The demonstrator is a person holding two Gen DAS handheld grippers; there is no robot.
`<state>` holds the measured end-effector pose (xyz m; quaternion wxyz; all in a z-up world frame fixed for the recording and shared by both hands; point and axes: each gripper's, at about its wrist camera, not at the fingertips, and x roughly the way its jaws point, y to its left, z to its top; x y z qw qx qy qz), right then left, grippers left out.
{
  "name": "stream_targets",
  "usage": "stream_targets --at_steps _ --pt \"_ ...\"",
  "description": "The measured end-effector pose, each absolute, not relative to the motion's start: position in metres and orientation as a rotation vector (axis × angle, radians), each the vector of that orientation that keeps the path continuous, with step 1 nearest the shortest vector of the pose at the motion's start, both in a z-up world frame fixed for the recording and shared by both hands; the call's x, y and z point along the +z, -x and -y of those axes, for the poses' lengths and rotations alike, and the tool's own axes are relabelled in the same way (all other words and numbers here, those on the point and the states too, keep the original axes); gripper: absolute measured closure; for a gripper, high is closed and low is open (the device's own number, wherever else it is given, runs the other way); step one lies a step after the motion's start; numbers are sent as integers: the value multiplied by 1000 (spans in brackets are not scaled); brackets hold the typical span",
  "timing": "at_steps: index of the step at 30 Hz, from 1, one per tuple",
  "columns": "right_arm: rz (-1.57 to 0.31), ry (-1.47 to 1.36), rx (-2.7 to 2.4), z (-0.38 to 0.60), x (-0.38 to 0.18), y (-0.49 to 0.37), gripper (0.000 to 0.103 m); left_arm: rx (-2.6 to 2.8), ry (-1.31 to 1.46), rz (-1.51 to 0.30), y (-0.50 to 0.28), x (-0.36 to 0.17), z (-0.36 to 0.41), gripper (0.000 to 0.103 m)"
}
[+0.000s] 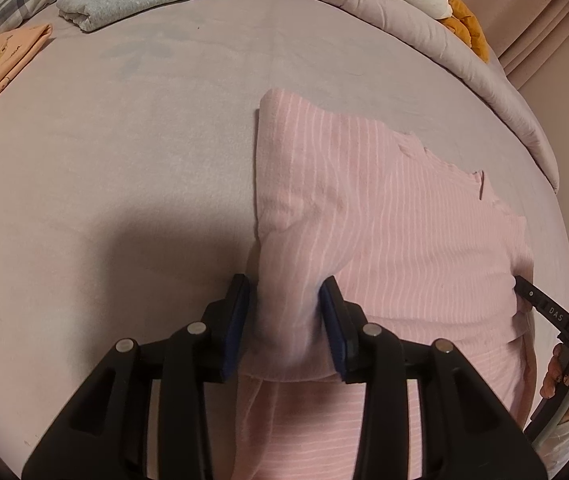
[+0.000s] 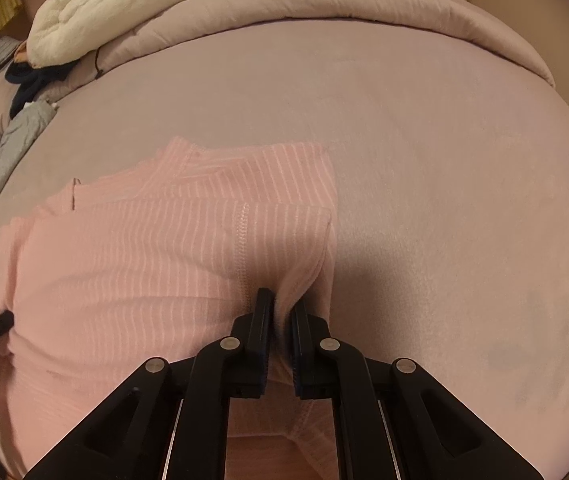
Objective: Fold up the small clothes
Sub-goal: 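Lay the hem on the sweater body and open the right tool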
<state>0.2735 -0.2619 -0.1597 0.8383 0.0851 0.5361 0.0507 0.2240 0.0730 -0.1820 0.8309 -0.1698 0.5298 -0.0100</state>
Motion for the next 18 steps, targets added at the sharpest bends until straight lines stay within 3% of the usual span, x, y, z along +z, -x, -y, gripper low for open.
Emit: stream_targets --at_steps 11,15,18 --pt "-1118 -177 98 262 -160 -269 97 -7 341 -1105 -224 -181 -70 62" --pt "-1118 -179 98 264 -157 -264 97 13 330 -1103 -214 -173 -68 54" --pt "-1110 -191 103 268 -148 -255 77 -20 336 -1062 -198 -155 -68 48"
